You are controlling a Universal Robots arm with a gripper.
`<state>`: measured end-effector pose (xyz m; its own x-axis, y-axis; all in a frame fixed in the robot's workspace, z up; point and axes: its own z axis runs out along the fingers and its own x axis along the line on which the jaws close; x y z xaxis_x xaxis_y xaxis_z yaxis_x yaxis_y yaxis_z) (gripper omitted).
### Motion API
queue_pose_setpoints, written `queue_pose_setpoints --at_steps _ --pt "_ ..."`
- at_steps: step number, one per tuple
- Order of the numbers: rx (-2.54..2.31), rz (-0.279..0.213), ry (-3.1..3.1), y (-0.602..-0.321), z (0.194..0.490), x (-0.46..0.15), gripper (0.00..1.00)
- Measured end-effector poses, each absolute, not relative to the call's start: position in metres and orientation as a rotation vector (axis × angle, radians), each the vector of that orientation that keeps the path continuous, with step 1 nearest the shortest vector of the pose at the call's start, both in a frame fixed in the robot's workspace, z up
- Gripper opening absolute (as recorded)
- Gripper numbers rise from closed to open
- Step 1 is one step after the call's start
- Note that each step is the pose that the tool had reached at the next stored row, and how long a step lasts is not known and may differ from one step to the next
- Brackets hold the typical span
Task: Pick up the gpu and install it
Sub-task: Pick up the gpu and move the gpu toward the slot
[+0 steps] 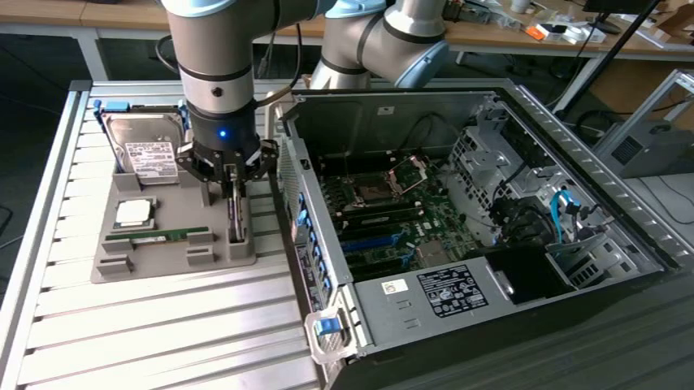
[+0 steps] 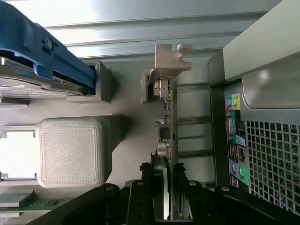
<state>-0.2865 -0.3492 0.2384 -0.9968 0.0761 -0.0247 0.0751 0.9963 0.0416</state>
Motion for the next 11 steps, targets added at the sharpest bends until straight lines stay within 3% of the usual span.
queue_pose_setpoints --at_steps 11 --pt "0.118 0.063 3.112 -0.3492 0.2384 -0.2865 0.29"
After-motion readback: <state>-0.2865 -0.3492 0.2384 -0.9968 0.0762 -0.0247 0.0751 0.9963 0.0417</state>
